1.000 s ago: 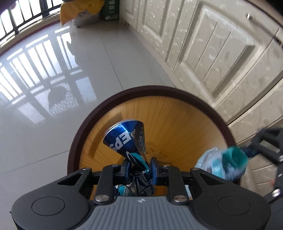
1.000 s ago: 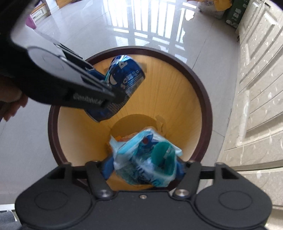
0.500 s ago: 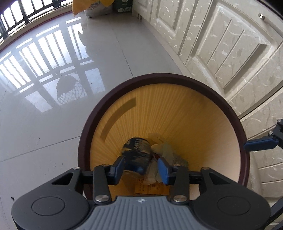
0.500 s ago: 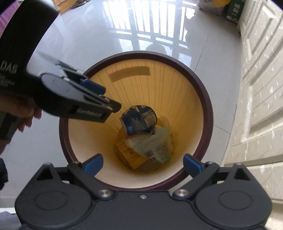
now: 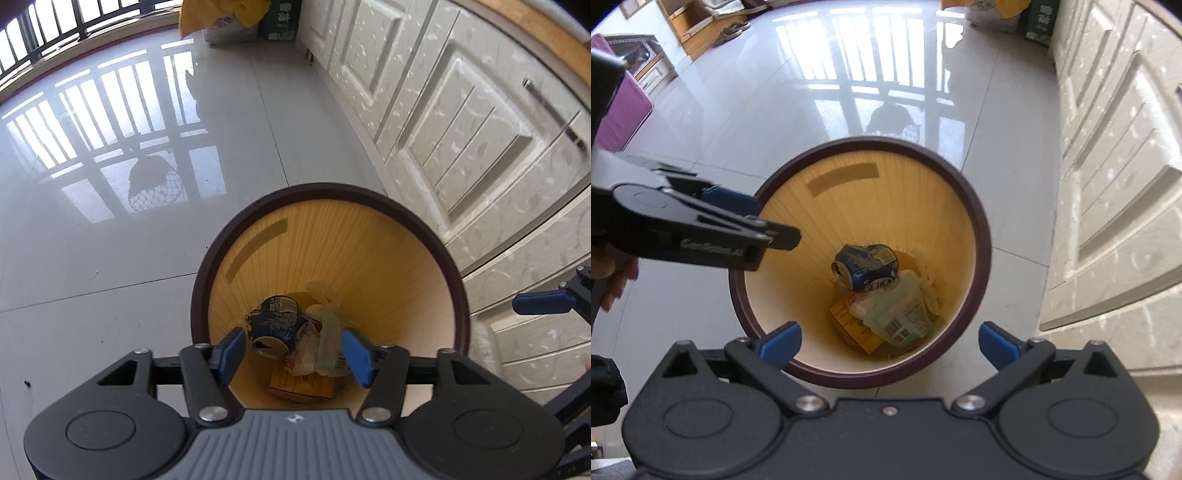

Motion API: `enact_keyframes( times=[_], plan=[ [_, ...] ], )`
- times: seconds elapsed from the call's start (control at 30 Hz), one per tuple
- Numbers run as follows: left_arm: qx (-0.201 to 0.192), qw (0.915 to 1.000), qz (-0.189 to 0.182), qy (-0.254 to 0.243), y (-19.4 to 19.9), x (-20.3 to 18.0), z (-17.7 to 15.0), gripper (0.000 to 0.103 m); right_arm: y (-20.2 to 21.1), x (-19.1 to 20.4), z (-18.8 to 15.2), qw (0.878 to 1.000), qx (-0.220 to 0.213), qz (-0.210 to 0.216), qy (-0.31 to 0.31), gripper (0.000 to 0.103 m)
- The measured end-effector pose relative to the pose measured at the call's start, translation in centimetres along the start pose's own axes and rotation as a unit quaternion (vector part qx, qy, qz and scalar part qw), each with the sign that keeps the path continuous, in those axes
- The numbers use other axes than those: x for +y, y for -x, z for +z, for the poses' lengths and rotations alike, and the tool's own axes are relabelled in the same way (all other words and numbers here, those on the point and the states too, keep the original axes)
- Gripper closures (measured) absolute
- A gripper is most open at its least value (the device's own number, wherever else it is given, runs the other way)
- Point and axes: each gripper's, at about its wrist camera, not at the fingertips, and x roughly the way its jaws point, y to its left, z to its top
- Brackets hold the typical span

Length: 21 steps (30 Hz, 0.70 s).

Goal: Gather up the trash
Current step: 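Open both tools to drop the can and packet into the wastebasket, then move both tools back toward the trash on the mattress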

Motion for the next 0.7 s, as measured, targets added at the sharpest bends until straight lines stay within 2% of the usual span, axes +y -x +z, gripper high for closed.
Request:
enact_keyframes(
  times=[0.17,0.33,0.4,0.7],
  plan=[
    [-0.010,0.9999,0.000,0.012,2.5,0.0,-0.7,0.027,2.0,-0.1,-0.4,1.000,-0.013,-0.020,-0.010,0.000],
    [-0.011,0.9997,0.006,0.023,4.7,-0.3,-1.3,0.022,4.4,-0.1,-1.0,0.999,-0.023,-0.026,-0.016,0.000],
    [-0.015,0.9995,0.008,0.028,5.7,-0.4,-1.6,0.016,5.3,-0.2,-1.2,0.999,-0.027,-0.030,-0.020,0.000],
    [-0.020,0.9985,0.016,0.047,9.2,-0.6,-3.4,0.001,8.3,0.1,-2.3,0.998,-0.042,-0.037,-0.027,0.000]
  ],
)
